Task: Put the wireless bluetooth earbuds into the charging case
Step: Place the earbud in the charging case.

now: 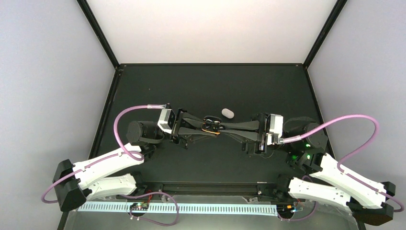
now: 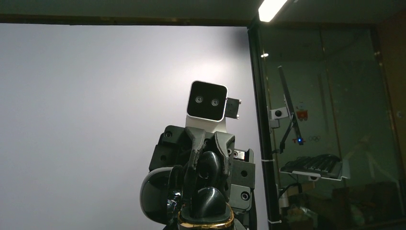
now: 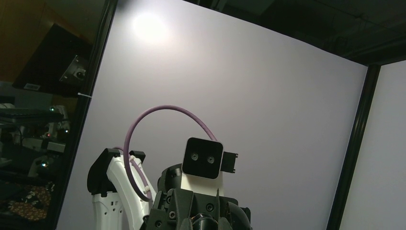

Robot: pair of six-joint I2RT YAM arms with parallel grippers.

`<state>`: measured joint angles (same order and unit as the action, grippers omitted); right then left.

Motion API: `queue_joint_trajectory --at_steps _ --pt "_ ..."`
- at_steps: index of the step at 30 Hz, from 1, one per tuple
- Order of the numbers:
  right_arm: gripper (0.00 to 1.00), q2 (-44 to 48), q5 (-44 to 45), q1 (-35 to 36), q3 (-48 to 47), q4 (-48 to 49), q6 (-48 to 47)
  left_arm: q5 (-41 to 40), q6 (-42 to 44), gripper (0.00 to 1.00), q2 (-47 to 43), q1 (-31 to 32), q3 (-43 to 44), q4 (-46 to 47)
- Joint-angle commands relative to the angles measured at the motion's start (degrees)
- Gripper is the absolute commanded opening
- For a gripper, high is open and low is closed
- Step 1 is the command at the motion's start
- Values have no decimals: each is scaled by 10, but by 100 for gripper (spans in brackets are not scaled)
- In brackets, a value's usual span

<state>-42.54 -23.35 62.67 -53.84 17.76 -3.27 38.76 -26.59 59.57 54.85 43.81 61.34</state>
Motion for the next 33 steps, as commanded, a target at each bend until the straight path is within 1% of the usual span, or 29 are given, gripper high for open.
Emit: queue_joint_trajectory --at_steps 1,7,18,33 --pt "1 3 8 4 -6 -13 6 -8 8 2 -14 4 15 15" --pt "1 6 26 4 -7 -32 11 -14 9 1 -19 4 12 18" --pt "1 8 64 4 1 -31 29 -42 14 2 -30 5 -6 33" --pt "1 -11 120 4 -22 -80 67 -77 34 2 -43 4 -19 28"
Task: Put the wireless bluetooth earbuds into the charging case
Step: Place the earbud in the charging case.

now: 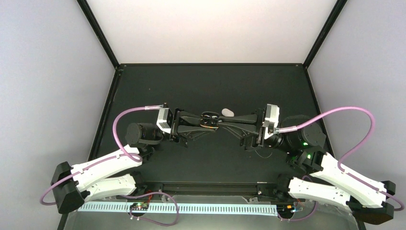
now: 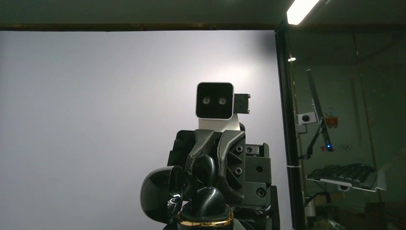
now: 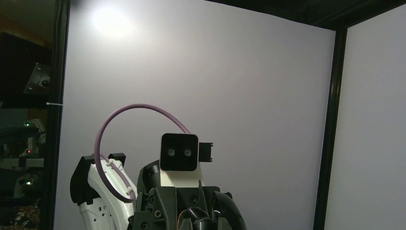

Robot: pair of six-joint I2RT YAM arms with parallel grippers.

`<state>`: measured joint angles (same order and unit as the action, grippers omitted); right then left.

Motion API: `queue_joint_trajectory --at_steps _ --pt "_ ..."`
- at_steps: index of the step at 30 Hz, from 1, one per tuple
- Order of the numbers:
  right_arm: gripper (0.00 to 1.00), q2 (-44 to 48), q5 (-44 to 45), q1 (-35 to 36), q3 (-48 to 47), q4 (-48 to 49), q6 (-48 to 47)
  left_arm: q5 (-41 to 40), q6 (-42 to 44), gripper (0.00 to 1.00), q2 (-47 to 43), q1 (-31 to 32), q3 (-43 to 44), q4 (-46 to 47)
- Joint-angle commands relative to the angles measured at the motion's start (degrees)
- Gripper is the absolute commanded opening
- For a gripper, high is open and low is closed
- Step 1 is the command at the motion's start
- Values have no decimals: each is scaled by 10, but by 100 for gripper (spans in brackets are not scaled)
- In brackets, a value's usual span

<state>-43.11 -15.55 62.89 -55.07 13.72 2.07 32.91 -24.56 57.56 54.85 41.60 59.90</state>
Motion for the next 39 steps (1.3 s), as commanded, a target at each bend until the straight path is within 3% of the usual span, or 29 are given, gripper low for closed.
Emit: queue_joint_trajectory --at_steps 1,39 --pt "1 -6 45 2 -10 -42 16 -21 16 2 -24 4 2 42" --pt "1 -60 192 2 -62 -129 76 -175 64 2 -56 4 -48 21"
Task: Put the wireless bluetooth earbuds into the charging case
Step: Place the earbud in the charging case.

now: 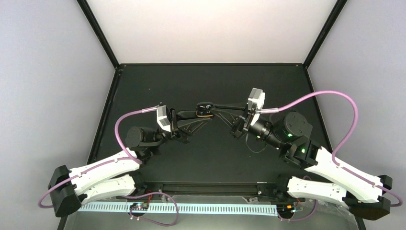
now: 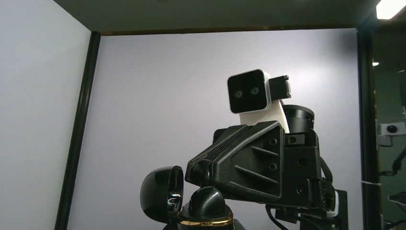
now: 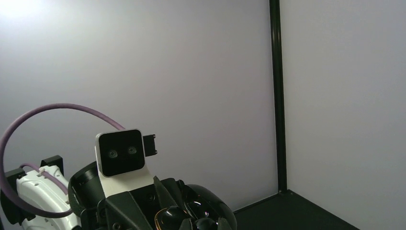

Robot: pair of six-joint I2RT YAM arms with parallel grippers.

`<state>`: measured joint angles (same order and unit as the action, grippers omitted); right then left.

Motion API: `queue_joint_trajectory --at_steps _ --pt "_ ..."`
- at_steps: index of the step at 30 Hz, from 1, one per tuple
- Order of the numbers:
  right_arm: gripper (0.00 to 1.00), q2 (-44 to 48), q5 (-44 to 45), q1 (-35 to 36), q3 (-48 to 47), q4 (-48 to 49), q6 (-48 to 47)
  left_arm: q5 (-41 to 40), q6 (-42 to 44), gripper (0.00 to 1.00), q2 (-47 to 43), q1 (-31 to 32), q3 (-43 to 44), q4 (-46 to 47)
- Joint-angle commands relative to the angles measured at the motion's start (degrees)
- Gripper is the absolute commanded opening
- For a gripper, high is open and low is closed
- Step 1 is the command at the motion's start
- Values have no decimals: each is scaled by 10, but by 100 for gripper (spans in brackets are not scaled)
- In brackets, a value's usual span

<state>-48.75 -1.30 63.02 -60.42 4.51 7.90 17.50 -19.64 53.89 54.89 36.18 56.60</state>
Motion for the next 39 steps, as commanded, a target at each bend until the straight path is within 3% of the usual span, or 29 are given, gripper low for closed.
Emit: queue_joint_trajectory --at_steps 1,25,34,39 --pt "1 -3 55 1 -7 -35 21 -25 18 2 -19 4 4 57" --pt "3 -18 119 0 -14 -66 105 -52 54 2 -5 4 -5 92" --pt "33 -13 114 1 -19 -68 104 -55 53 1 -1 4 -12 89" --pt "42 -8 108 1 -21 -65 100 -54 53 2 1 4 -15 87"
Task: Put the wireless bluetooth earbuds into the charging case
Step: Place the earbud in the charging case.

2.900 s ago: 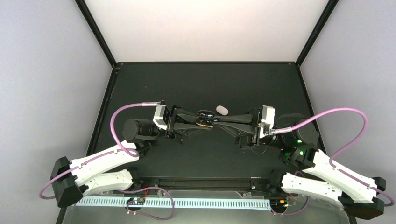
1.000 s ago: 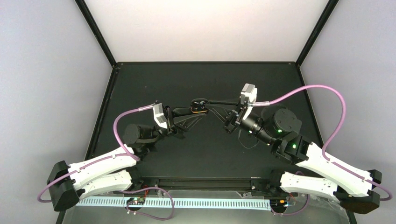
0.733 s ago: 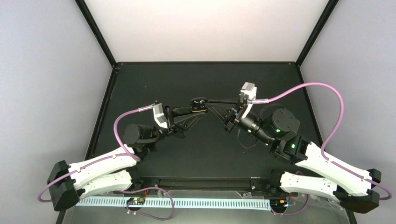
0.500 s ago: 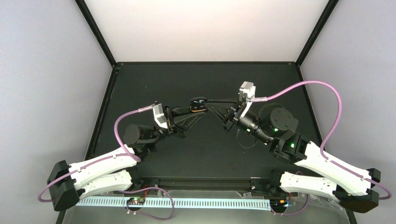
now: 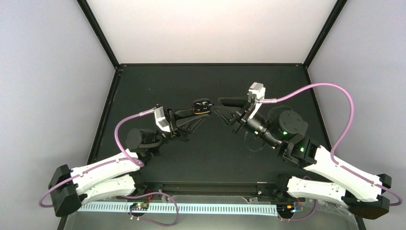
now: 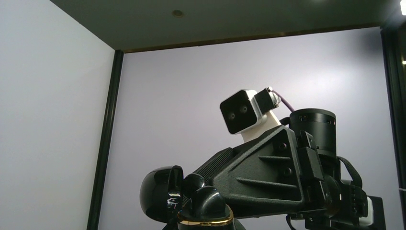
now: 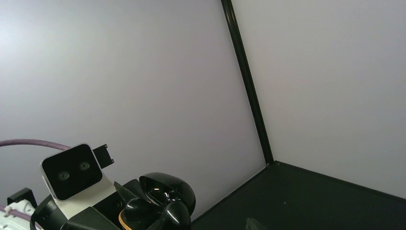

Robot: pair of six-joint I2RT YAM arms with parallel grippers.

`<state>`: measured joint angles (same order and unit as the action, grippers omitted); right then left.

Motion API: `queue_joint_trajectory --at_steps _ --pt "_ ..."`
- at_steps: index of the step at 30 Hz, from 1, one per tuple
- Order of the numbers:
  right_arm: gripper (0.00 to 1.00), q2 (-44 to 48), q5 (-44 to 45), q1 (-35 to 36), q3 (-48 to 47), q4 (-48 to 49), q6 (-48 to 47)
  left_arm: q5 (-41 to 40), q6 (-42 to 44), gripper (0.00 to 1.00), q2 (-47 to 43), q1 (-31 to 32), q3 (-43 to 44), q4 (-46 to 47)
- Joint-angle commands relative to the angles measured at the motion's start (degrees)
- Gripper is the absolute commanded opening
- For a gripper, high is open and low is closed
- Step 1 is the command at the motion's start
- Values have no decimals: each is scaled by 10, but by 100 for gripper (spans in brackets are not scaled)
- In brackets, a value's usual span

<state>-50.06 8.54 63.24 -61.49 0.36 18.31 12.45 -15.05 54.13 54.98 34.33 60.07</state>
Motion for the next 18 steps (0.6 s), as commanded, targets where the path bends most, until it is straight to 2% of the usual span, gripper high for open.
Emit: queue_joint_trajectory --at_steps 1,6,12,18 --pt "44 7 2 -1 -12 -22 -6 -5 7 2 -1 3 2 52" --pt "58 23 -40 -1 -28 -24 -22 -8 11 2 -3 3 0 45" --pt "65 49 -38 -1 -46 -50 -51 -6 28 2 -15 3 -1 25" --pt "65 3 -8 -3 -143 -179 -71 -4 154 2 -23 3 8 -17"
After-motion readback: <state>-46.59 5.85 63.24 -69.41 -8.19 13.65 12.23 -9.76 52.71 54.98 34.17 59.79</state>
